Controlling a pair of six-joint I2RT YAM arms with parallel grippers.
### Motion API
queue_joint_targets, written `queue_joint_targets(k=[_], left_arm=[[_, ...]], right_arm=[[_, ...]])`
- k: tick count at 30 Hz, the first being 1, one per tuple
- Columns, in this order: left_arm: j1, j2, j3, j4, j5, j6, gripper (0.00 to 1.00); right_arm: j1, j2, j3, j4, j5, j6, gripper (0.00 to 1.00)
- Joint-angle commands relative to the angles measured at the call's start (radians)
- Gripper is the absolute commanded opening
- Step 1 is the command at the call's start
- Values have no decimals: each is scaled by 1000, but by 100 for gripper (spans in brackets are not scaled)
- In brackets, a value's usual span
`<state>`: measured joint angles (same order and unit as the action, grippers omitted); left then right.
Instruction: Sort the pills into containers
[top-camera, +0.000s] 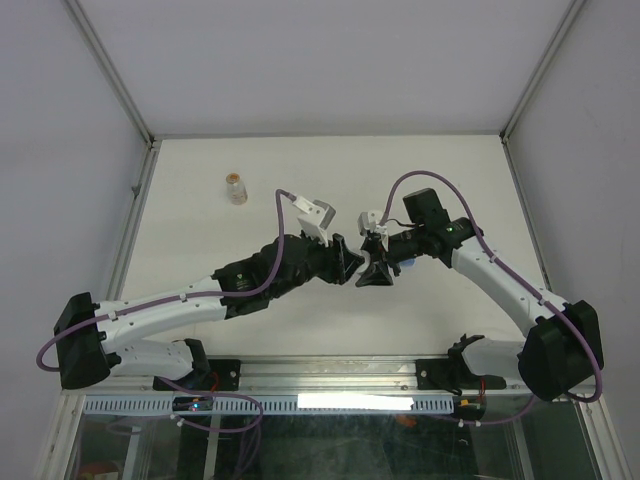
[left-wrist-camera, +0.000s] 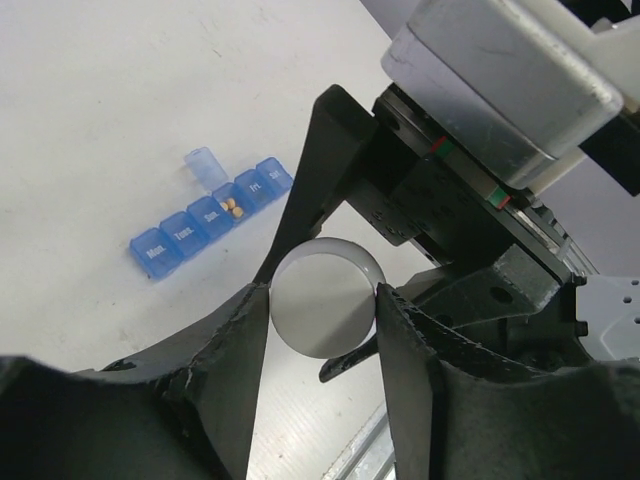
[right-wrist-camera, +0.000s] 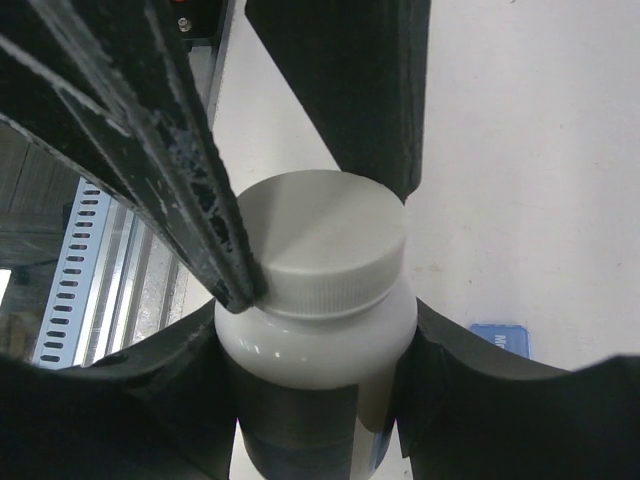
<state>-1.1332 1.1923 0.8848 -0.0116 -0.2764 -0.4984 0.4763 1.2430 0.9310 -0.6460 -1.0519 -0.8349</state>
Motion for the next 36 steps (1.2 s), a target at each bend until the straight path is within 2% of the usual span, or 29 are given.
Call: queue_joint_targets(k=[1,5,8,10,12,14,17,20,23,24,25,28,33,36], left_arm=[[-10,6,45,18,49,38,43],[-8,15,32,35,124,101,33],[4,14,-22,116,260,261,25],[29,9,-75,186,428,416,18],[72,7,-131,263,623,578,17],[121,12,-167,290,855,807,22],[197,34,-169,325,979,939,28],[269,77,-117,345,1020,895,45],[278,69,-136,460,928,804,79],[278,57,-162,512,902,773,95],[279,41,-187,563,878,745,99],[281,-19,-268,661,764,647,99],[282,-143,-384,692,641,436,99],[283,-214,-519,859,616,268,99]], right_arm=[[-3,-5,44,42,-22,6,0],[-3,-6,43,42,-23,6,0],[-3,-8,43,42,-25,6,0],[-3,-8,44,42,-25,6,0],[-2,-7,43,42,-27,6,0],[-1,-9,43,42,-26,7,0],[-2,-12,44,42,-26,6,0],[-1,-11,44,41,-26,6,0],[-2,-13,44,41,-26,6,0],[-2,-12,45,40,-26,6,0],[-1,-12,45,39,-26,6,0],[-3,-11,45,39,-26,4,0],[-2,-7,46,37,-26,2,0],[-3,-9,45,37,-26,0,0]])
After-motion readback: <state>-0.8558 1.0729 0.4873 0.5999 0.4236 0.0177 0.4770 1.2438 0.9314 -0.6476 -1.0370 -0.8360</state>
